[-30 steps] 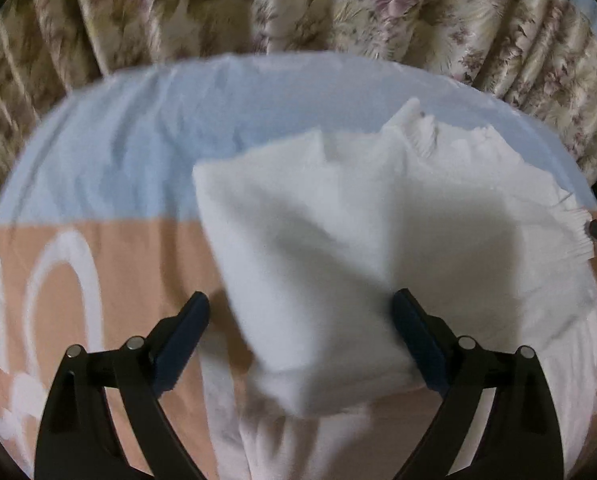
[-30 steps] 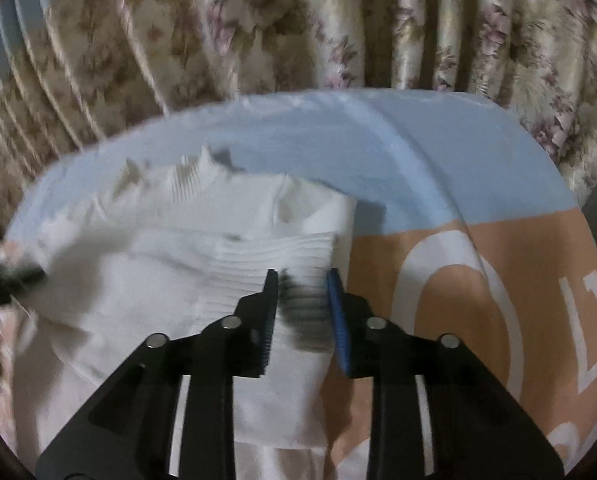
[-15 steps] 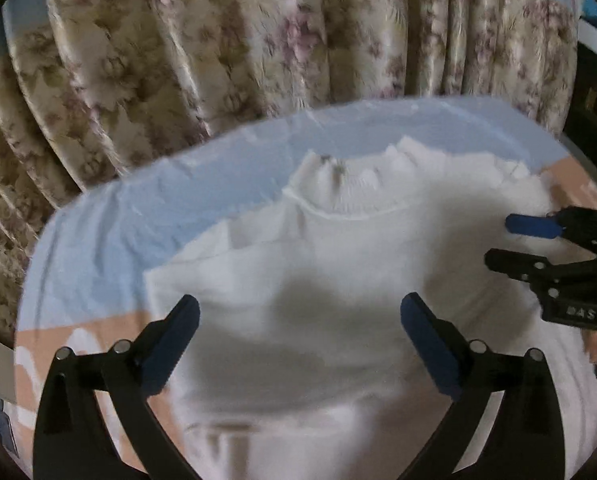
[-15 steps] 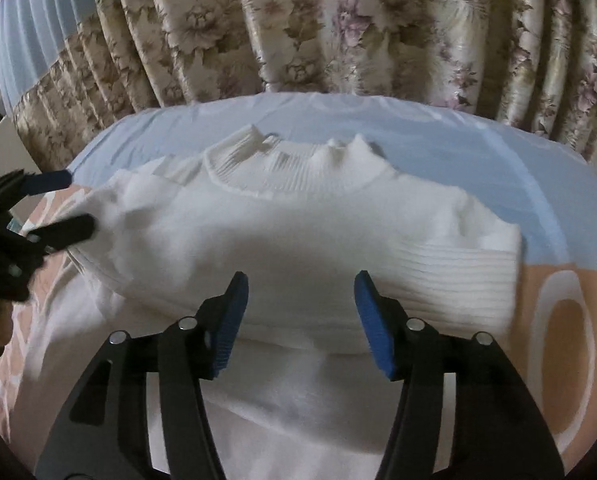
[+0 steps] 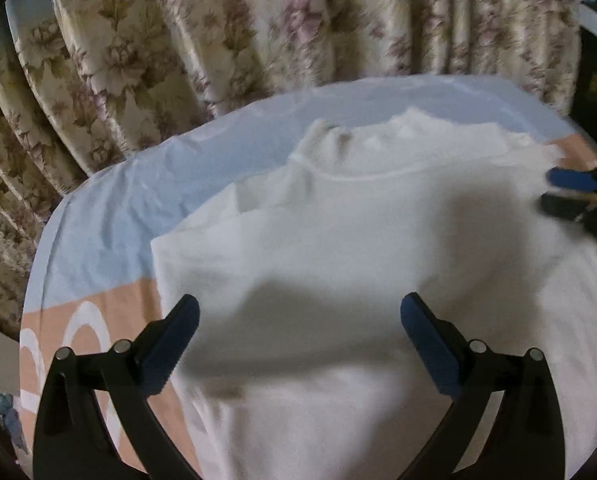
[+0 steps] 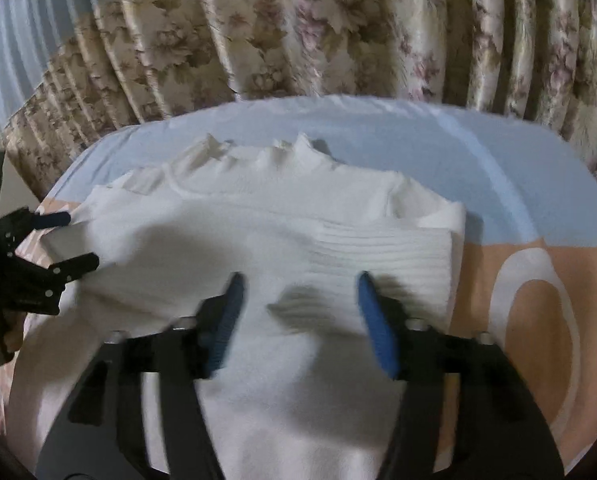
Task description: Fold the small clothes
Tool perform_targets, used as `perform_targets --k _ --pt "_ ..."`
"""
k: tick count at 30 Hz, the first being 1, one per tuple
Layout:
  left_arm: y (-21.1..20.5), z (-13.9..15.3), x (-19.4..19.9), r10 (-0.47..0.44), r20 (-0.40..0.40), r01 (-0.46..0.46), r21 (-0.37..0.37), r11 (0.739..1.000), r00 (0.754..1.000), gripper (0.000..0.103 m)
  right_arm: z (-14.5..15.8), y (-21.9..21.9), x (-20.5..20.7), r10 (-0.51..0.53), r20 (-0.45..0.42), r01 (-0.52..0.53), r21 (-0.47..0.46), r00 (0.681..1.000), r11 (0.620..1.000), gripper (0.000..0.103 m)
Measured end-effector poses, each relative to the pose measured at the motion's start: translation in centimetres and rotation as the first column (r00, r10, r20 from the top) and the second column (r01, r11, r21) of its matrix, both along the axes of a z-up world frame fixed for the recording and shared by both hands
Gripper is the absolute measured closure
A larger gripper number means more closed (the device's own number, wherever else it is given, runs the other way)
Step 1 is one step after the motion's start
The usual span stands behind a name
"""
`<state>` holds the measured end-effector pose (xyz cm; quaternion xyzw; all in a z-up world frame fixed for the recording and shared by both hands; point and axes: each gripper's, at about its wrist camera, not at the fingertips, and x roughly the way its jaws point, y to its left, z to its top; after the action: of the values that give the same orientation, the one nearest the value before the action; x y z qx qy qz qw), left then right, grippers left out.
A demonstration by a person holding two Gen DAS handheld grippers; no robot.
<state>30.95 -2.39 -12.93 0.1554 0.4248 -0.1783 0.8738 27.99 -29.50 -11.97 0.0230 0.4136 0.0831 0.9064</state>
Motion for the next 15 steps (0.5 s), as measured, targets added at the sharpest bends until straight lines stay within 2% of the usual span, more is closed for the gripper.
perform_targets --k 3,6,10,15 --pt "-0.5 0.3 -3.2 -0.025 -0.008 0.024 -0.015 1.0 1.0 0.002 0.6 1.5 -2.3 0.05 -0.005 -0.05 -0.029 0.999 0.998 0.034" --pt "-0.5 -0.7 -5.8 -0.007 -0.051 0.006 -0.016 1.0 0.999 0.002 0.2 2.2 -4.4 0.071 -0.032 -0.072 -0.034 0.997 0.997 0.032" --pt "0.5 -2.0 -7.9 0.089 -0.111 -0.093 -0.034 0.995 0.99 0.002 -0.7 2.6 -7.1 0.067 -0.061 -0.07 -0.034 0.996 0.997 0.022" --pt "2.0 -2.9 -9.6 0.203 -0.17 -0.219 -0.081 0.972 0.964 0.002 -0.5 3.1 -9.7 0.034 -0.055 -0.035 -0.003 0.998 0.999 0.008"
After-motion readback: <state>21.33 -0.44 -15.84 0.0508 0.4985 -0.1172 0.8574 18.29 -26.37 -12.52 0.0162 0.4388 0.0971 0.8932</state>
